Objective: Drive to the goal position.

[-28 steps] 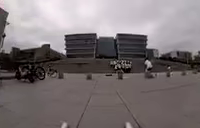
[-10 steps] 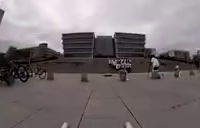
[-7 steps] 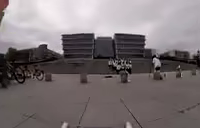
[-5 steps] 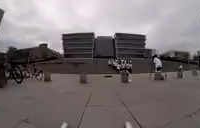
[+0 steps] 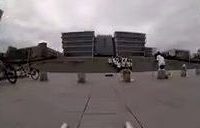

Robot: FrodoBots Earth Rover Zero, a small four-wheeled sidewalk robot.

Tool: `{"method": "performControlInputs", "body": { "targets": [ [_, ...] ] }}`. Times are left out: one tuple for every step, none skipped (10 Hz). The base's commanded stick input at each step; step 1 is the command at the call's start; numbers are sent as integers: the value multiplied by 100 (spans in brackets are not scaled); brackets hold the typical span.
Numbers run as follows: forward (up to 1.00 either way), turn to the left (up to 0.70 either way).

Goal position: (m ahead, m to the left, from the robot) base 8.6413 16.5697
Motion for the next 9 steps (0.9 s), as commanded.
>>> {"method": "performControlInputs", "body": {
  "targets": [
    [70,0],
    [70,0],
    [70,0],
    [70,0],
    [70,0],
    [70,0],
    [70,0],
    [70,0],
    [70,0]
  ]
}}
